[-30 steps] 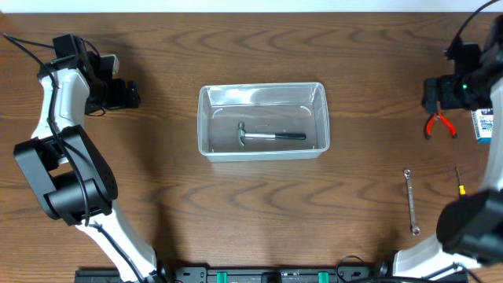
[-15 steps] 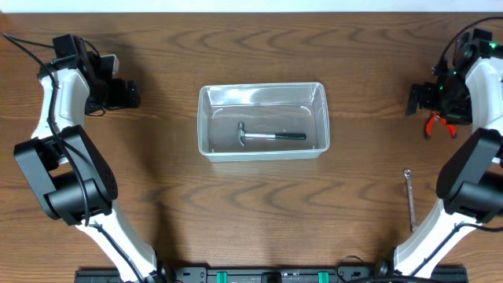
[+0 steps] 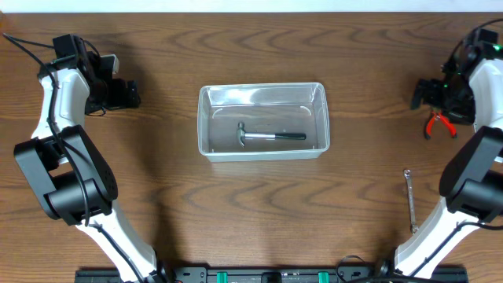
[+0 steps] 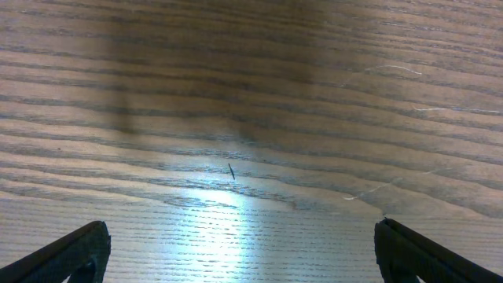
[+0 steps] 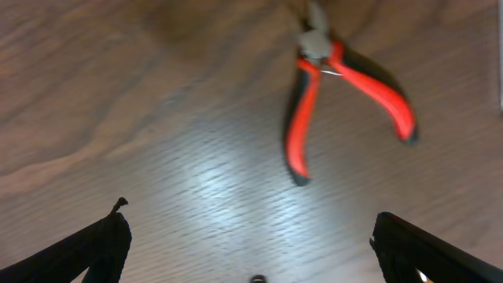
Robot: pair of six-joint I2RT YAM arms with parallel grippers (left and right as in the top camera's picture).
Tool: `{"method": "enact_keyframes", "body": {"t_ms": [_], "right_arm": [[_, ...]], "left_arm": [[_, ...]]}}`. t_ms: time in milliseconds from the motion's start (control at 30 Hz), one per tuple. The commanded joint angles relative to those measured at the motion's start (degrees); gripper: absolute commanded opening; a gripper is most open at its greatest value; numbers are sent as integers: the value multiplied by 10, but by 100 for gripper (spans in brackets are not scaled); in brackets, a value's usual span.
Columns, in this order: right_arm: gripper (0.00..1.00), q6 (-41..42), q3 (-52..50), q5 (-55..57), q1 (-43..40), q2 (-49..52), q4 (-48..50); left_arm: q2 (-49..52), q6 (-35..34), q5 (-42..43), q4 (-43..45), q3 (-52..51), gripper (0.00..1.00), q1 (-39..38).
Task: Pack container
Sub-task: 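Position the right gripper above the red-handled pliers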
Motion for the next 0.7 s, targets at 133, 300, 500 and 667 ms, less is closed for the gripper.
{"method": "enact_keyframes", "body": {"t_ms": [133,300,500,667], "right_arm": [[99,-24,-1,-9,-46,7,9],[99,-26,-1,-19,-48,7,16],[99,-61,-1,-18,-32,18,25],[99,-62,-1,-10,-24,34,35]], "left_arm": [[3,3,-5,0,-2,98,0],[3,3,-5,0,-2,98,0],[3,3,-5,0,-2,98,0],[3,3,-5,0,-2,98,0]]}}
